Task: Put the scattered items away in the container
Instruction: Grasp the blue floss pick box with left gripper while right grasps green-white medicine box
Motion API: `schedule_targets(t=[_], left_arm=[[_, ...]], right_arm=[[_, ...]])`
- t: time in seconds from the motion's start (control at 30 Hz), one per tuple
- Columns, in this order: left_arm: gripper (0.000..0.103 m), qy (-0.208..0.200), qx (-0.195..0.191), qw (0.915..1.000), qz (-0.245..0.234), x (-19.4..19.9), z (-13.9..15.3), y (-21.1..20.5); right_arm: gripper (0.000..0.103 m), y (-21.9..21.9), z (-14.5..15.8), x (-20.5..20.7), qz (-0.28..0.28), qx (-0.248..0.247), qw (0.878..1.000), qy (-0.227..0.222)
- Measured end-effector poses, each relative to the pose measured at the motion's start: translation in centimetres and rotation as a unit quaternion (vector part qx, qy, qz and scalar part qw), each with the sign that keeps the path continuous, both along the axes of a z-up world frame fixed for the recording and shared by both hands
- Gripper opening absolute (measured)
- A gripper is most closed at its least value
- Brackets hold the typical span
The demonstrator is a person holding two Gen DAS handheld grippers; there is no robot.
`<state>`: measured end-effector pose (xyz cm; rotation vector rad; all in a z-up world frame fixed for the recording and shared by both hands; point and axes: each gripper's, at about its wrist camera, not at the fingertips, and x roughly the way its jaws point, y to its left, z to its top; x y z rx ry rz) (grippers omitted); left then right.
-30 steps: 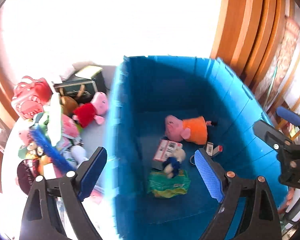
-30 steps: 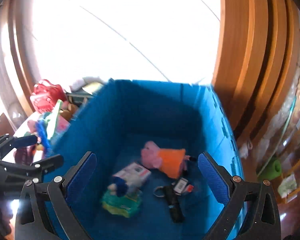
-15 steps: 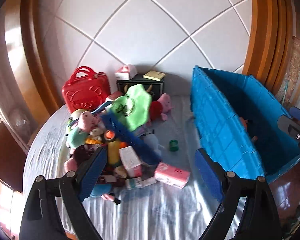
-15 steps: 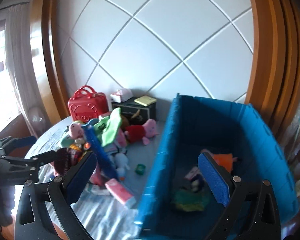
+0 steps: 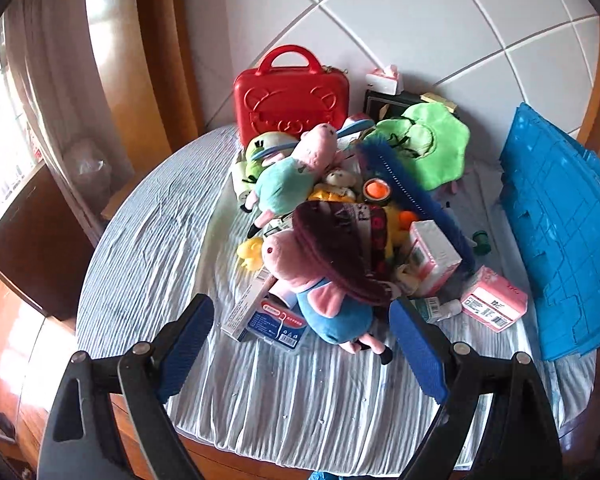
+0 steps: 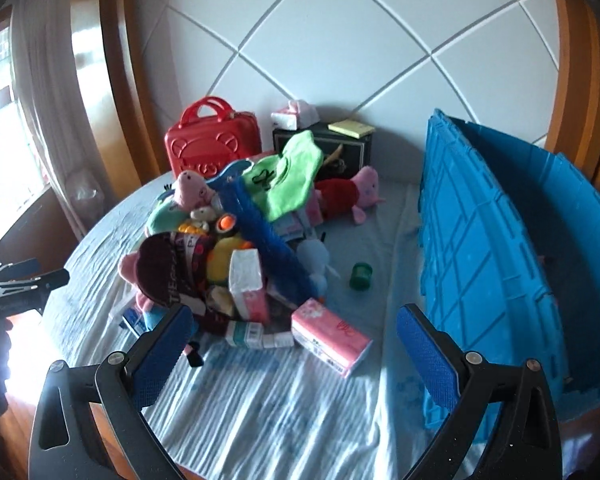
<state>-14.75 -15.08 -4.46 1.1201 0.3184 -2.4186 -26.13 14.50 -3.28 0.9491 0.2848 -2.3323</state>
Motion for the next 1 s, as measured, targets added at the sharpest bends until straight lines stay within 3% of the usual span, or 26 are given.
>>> schedule_targets(t=[0.13, 0.23, 0.53, 0.63, 0.8, 1.0], left_arm=[[0.09, -0.023, 0.019, 0.9988, 0.038, -0.4, -3.7, -2.8], [0.09, -0.05, 0.021, 0.997, 0.055, -0.9, -6.4, -3.6], [0.09, -0.101, 0.038, 0.9925, 0.056, -2.0, -14.5, -4.1], [0.09, -0.115, 0.046, 0.9915, 0.04, -3.0, -16.6, -4.1], [0.09, -0.139, 0.023, 0.99, -0.007, -5.2, -19.6, -4.4], [0.09, -0.142, 0.046, 0.9879, -0.041, -6.8, -22.3, -6.5]], right_arm=[[0.103, -1.9, -3.9, -1.2, 0.007, 0.037, 0.999, -0.019], [0.103, -2.6, -6.8, -2.4, 0.014, 0.036, 0.998, -0.05], [0.103, -5.2, -14.9, -5.1, 0.015, 0.048, 0.992, -0.114], [0.103, -6.2, -16.5, -5.1, 0.018, 0.056, 0.989, -0.132], [0.103, -7.2, -18.7, -4.8, -0.016, 0.051, 0.987, -0.148], [0.103, -8.4, -21.3, -4.5, -0.067, 0.041, 0.982, -0.17]])
